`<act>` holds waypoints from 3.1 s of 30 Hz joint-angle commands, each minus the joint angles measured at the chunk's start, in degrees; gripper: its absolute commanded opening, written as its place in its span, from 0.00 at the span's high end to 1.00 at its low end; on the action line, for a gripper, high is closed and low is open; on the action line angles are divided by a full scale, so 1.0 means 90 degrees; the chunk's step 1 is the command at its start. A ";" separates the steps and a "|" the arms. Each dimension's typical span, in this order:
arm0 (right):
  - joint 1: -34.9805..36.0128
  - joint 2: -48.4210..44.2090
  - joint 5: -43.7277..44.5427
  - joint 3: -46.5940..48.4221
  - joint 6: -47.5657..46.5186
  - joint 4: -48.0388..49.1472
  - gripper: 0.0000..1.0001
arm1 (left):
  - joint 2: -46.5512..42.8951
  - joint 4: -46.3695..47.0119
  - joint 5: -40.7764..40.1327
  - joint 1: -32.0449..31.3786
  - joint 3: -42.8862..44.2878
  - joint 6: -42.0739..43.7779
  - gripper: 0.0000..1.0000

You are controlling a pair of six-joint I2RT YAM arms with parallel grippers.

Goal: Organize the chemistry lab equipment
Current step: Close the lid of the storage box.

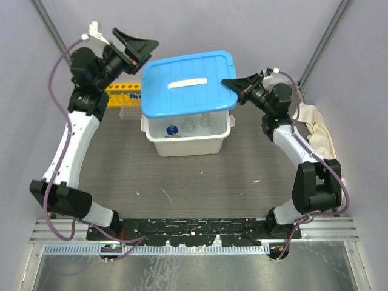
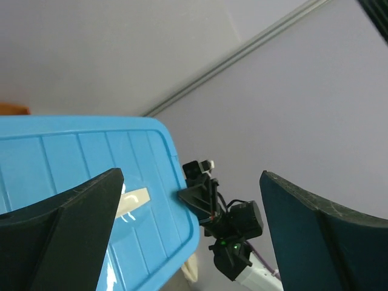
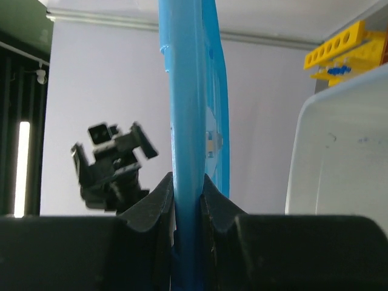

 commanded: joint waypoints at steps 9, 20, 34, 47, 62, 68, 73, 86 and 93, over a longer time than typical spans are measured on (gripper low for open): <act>0.0471 -0.0772 0.0165 -0.0888 -0.0898 -0.0149 0.99 | 0.0014 -0.0790 0.0338 0.0002 -0.1022 0.0803 0.06; 0.0491 -0.0540 0.0410 -0.1013 -0.1437 -0.0254 0.99 | -0.0142 -0.0768 0.0366 -0.0007 -0.1205 0.0751 0.08; 0.0490 -0.0107 0.0571 -0.1218 -0.1704 -0.0182 0.99 | -0.0432 -0.0927 0.0375 -0.0006 -0.2079 0.0949 0.21; 0.0457 -0.0217 0.1004 -0.0813 -0.3038 -0.1677 0.99 | -0.0687 -0.1429 0.0247 -0.0013 -0.2714 0.1459 0.28; 0.0434 -0.0466 0.1947 -0.0292 -0.4196 -0.3268 0.80 | -0.0429 -0.1430 0.0442 -0.0015 -0.2819 0.1498 0.30; 0.0441 -0.0494 0.2214 -0.0163 -0.4474 -0.3577 0.55 | -0.0407 -0.1419 0.0447 -0.0009 -0.2794 0.1499 0.30; 0.0441 -0.0598 0.2470 -0.0104 -0.4632 -0.3770 0.52 | -0.0378 -0.1415 0.0458 -0.0009 -0.2788 0.1502 0.30; 0.0506 -0.1518 0.3973 0.0015 -0.5481 -0.4351 0.53 | -0.0208 -0.1384 0.0497 -0.0015 -0.2754 0.1518 0.34; 0.0497 -0.0749 0.2392 0.1157 -0.6122 -0.4257 0.99 | 0.0019 -0.1464 0.0400 -0.0015 -0.2521 0.1618 0.36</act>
